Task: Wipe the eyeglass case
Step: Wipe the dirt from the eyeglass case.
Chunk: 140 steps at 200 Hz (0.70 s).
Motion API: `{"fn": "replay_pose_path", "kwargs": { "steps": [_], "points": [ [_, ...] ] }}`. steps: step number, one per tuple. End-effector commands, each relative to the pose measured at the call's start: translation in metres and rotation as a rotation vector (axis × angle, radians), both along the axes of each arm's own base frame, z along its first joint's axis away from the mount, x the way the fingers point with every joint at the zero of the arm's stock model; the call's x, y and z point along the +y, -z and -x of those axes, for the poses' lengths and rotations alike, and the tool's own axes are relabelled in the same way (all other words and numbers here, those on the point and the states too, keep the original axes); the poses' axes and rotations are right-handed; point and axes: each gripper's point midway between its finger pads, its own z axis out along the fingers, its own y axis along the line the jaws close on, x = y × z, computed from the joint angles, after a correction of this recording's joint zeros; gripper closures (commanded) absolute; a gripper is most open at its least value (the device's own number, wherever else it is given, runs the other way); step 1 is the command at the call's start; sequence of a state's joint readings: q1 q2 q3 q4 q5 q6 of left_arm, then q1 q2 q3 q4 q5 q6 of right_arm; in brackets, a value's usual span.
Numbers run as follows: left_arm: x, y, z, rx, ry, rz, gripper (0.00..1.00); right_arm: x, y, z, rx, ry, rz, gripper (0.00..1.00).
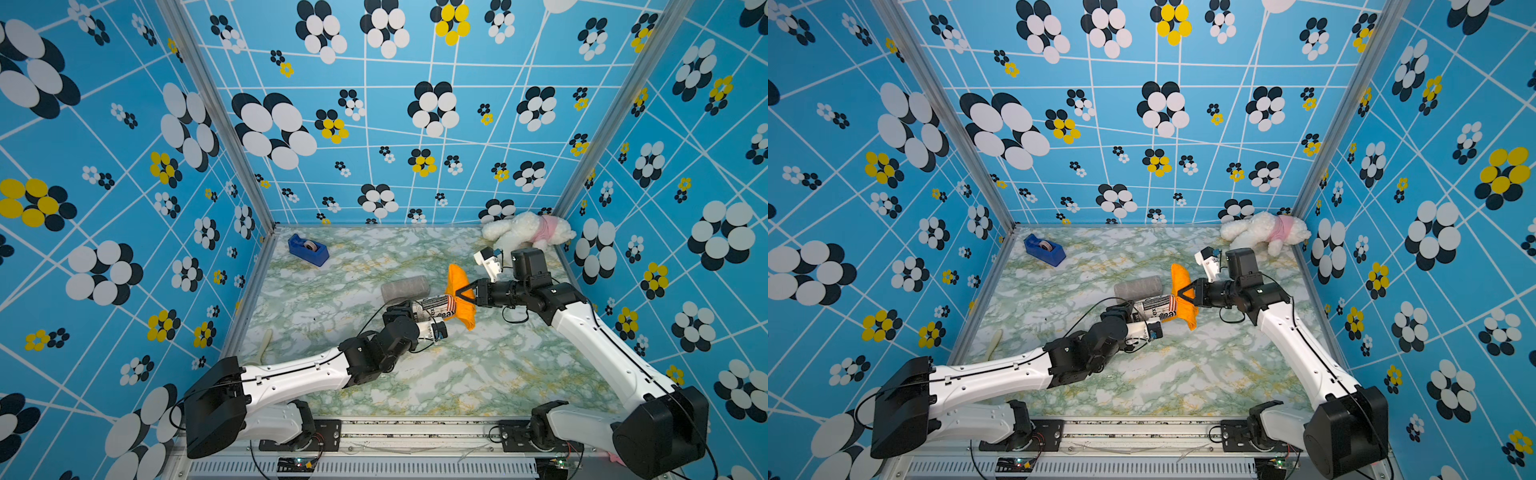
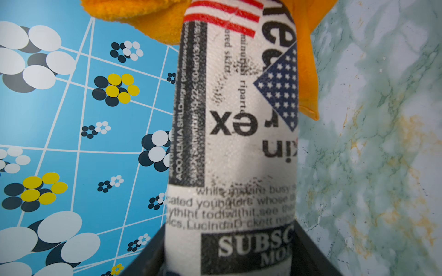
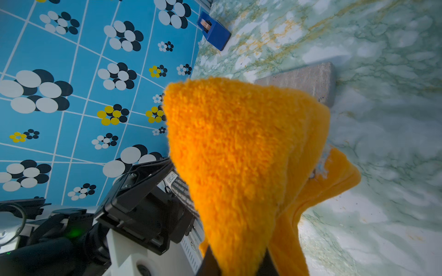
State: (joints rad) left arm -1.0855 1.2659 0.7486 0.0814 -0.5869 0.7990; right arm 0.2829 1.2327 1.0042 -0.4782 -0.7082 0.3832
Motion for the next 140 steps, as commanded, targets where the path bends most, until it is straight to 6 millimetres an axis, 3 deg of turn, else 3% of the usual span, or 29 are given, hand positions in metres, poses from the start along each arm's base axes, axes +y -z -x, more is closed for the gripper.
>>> {"fn": "replay_pose_path", "kwargs": {
  "steps": [1, 43, 71, 91, 140],
  "points": [
    [0.005, -0.023, -0.007, -0.006, -0.045, 0.136, 0.87, 0.003, 0.002, 0.023, 0.064, -0.026, -0.05, 1.0],
    [0.013, -0.029, -0.011, 0.017, -0.061, 0.202, 0.87, 0.004, -0.002, 0.04, 0.081, -0.037, -0.113, 1.0],
    [0.012, -0.023, -0.009, 0.036, -0.054, 0.179, 0.87, 0.006, -0.01, 0.035, 0.044, -0.036, -0.127, 1.0],
    [0.012, -0.024, -0.008, 0.043, -0.054, 0.189, 0.87, 0.01, -0.018, 0.02, 0.013, -0.041, -0.131, 1.0],
    [0.004, -0.03, 0.008, 0.087, -0.005, 0.218, 0.87, 0.022, -0.046, -0.036, -0.126, -0.045, -0.132, 1.0]
  ]
}}
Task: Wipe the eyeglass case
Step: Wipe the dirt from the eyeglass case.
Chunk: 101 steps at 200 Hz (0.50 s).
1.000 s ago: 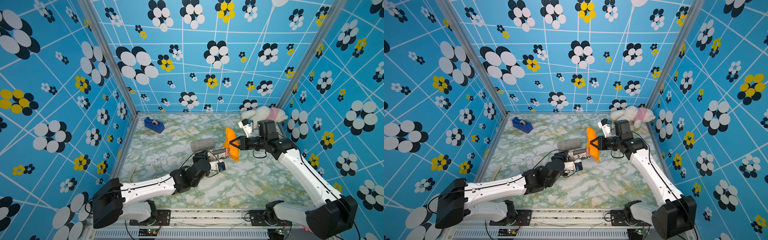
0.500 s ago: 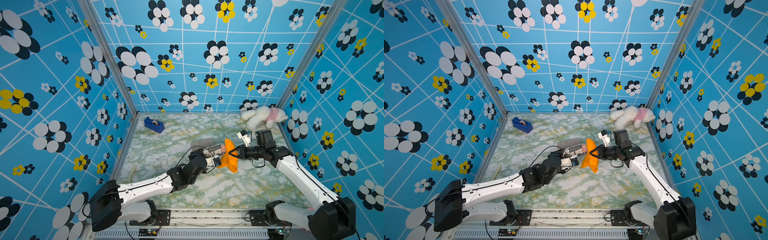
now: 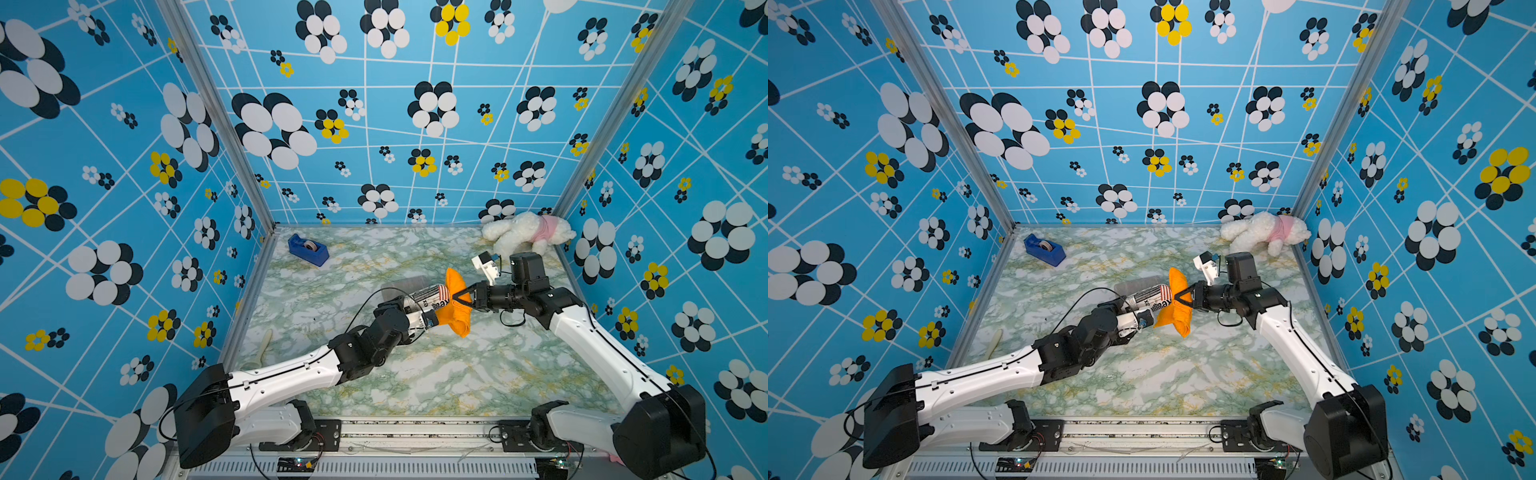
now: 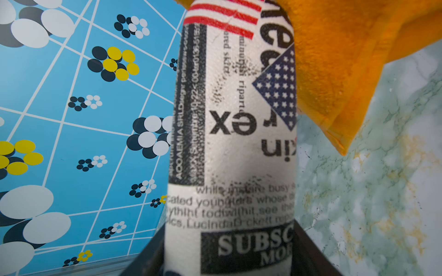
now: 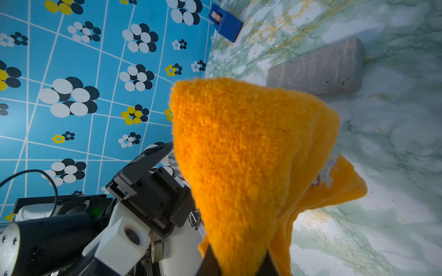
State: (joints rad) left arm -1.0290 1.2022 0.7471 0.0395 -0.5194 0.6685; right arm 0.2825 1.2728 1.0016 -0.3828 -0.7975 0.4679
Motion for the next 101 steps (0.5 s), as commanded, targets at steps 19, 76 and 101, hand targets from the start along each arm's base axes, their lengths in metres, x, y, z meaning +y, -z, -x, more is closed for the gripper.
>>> {"fn": "replay_pose_path", "kwargs": {
  "steps": [19, 76, 101],
  "points": [
    [-0.007, -0.021, 0.017, 0.014, 0.048, 0.082, 0.87, 0.008, -0.056, -0.048, -0.211, -0.013, -0.037, 1.0],
    [0.0, -0.021, 0.015, 0.009, 0.033, 0.077, 0.87, 0.018, -0.064, -0.041, -0.178, -0.113, -0.087, 1.0],
    [-0.002, -0.02, 0.013, 0.018, 0.039, 0.086, 0.87, 0.019, -0.043, -0.015, -0.109, -0.159, -0.079, 1.0]
  ]
}}
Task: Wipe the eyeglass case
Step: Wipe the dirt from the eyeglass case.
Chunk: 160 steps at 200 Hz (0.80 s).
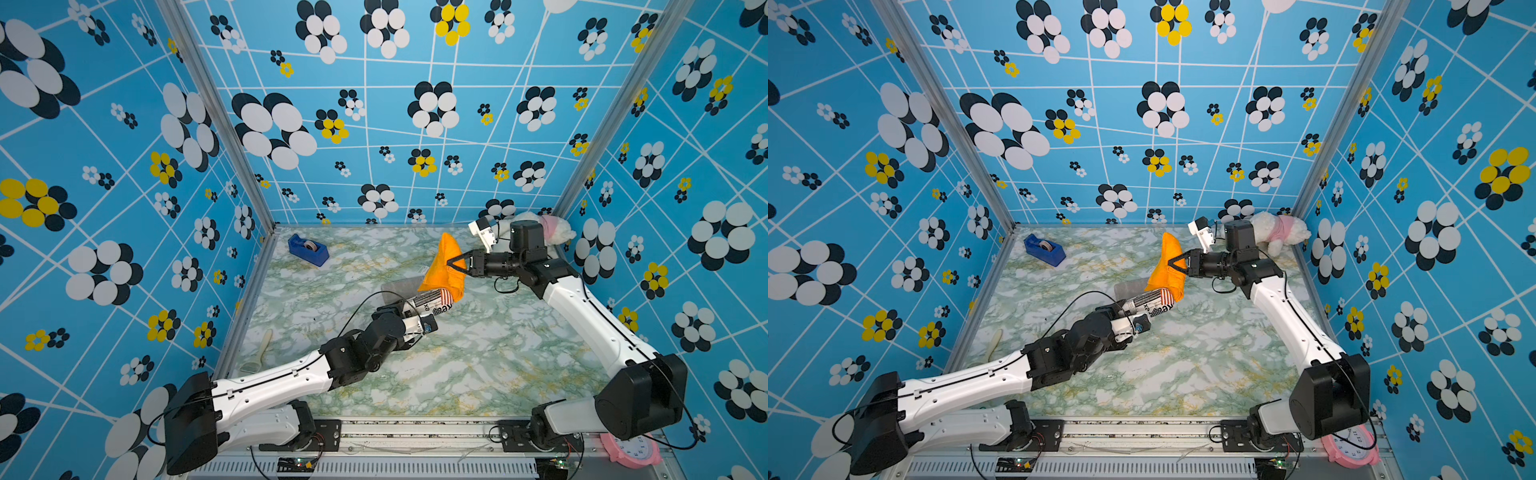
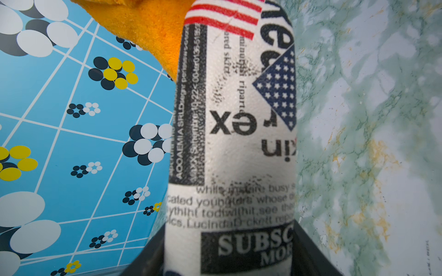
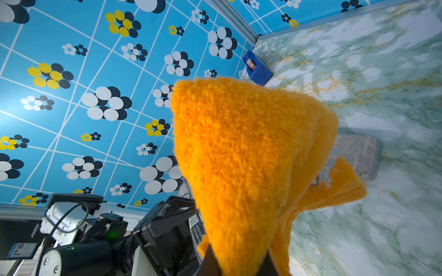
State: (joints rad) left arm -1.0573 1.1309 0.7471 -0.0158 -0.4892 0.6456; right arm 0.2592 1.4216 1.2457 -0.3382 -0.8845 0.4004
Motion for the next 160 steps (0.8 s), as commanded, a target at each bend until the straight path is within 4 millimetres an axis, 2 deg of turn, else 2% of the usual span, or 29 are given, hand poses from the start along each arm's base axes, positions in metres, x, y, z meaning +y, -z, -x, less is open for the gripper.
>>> {"fn": "replay_pose_path", "kwargs": {
  "steps": [1, 29, 53, 103, 130, 144, 160],
  "points": [
    [-0.002, -0.008, -0.004, 0.005, -0.006, 0.047, 0.87, 0.005, 0.018, 0.033, 0.068, -0.093, 0.002, 1.0],
    [0.0, -0.01, -0.01, 0.016, -0.013, 0.062, 0.87, 0.011, 0.043, 0.066, 0.123, -0.153, 0.079, 1.0],
    [0.008, -0.017, -0.016, 0.018, -0.03, 0.099, 0.87, 0.005, 0.056, 0.088, 0.148, -0.162, 0.106, 1.0],
    [0.027, -0.028, -0.033, 0.058, -0.09, 0.191, 0.87, -0.003, 0.044, 0.118, 0.135, -0.151, 0.061, 1.0],
    [0.024, -0.027, -0.033, 0.117, -0.08, 0.232, 0.87, -0.007, 0.038, 0.117, 0.096, -0.117, 0.069, 1.0],
    [0.018, -0.029, -0.028, 0.228, -0.043, 0.306, 0.86, -0.01, 0.036, 0.108, 0.064, -0.071, 0.081, 1.0],
    [0.011, -0.033, -0.02, 0.438, 0.003, 0.454, 0.86, -0.014, 0.029, 0.09, 0.015, -0.001, 0.074, 1.0]
  ]
}}
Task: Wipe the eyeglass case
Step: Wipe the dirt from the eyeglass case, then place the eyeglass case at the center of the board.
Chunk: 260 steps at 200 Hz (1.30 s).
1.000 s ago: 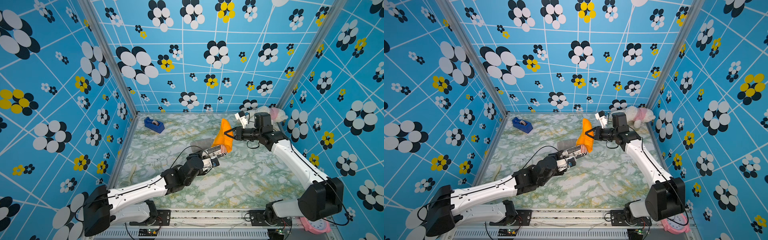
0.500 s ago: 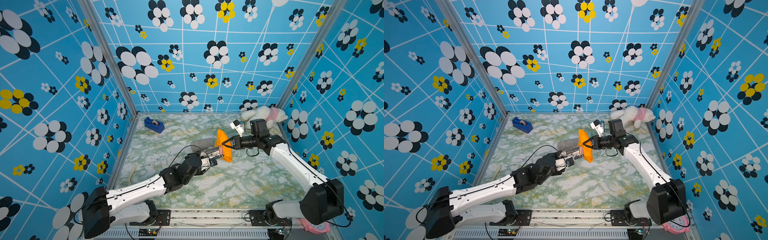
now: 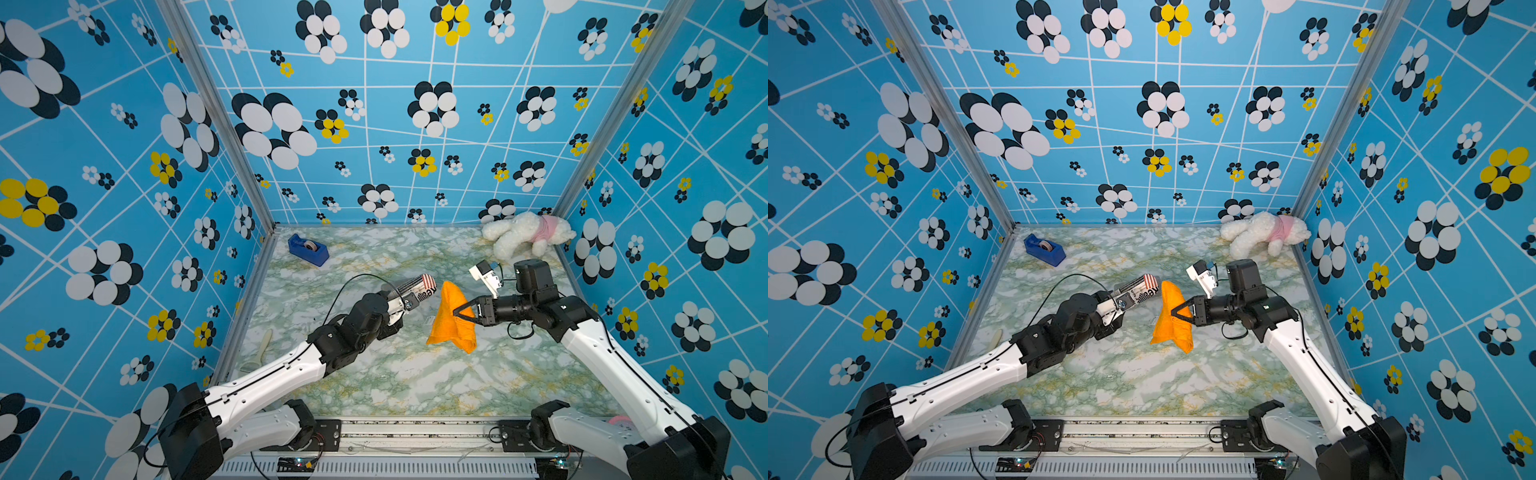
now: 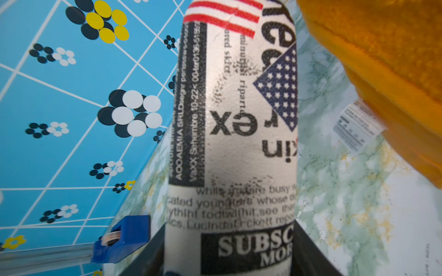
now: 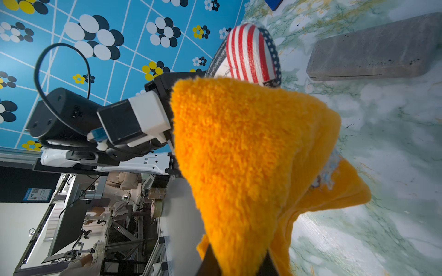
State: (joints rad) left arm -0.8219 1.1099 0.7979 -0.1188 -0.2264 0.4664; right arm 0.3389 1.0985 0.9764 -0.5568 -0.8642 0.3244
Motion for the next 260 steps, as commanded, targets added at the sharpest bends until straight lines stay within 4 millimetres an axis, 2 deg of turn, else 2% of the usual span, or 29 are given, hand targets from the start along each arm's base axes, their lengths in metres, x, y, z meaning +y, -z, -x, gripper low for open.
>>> {"fn": "replay_pose_path", "kwargs": {
  "steps": [1, 23, 41, 62, 81, 93, 111, 149, 180, 202, 226, 244, 260],
  "points": [
    [-0.02, -0.032, 0.012, 0.227, 0.086, 0.293, 0.86, -0.006, -0.009, -0.022, -0.075, 0.095, -0.007, 1.0],
    [-0.027, -0.047, 0.023, 0.482, 0.154, 0.524, 0.86, -0.006, -0.031, -0.043, -0.149, 0.157, -0.096, 1.0],
    [-0.031, -0.06, 0.031, 0.61, 0.217, 0.659, 0.86, 0.001, -0.051, -0.053, -0.191, 0.172, -0.204, 1.0],
    [-0.037, -0.072, 0.038, 0.669, 0.268, 0.745, 0.86, 0.011, -0.07, -0.062, -0.199, 0.172, -0.374, 1.0],
    [-0.04, -0.076, 0.036, 0.676, 0.271, 0.782, 0.87, 0.028, -0.071, -0.066, -0.162, 0.135, -0.444, 1.0],
    [-0.042, -0.08, 0.035, 0.671, 0.285, 0.809, 0.87, 0.044, -0.078, -0.063, -0.162, 0.088, -0.494, 1.0],
    [-0.045, -0.082, 0.035, 0.683, 0.299, 0.826, 0.87, 0.052, -0.096, -0.061, -0.157, 0.042, -0.59, 1.0],
    [-0.052, -0.058, 0.041, 0.818, 0.308, 0.792, 0.88, 0.052, -0.125, -0.059, -0.17, -0.04, -0.724, 1.0],
    [-0.039, -0.041, 0.04, 0.804, 0.227, 0.75, 0.89, 0.027, -0.148, -0.067, -0.215, -0.011, -0.743, 1.0],
    [-0.027, -0.024, 0.038, 0.808, 0.153, 0.706, 0.91, 0.016, -0.146, -0.073, -0.233, 0.03, -0.652, 1.0],
    [-0.021, -0.005, 0.041, 0.845, 0.113, 0.651, 0.91, 0.015, -0.146, -0.068, -0.275, 0.037, -0.538, 1.0],
    [-0.017, 0.001, 0.044, 0.842, 0.107, 0.617, 0.9, 0.01, -0.148, -0.065, -0.308, 0.05, -0.472, 1.0],
    [-0.013, 0.001, 0.048, 0.806, 0.129, 0.558, 0.89, 0.002, -0.14, -0.067, -0.328, 0.099, -0.378, 1.0]
  ]
}}
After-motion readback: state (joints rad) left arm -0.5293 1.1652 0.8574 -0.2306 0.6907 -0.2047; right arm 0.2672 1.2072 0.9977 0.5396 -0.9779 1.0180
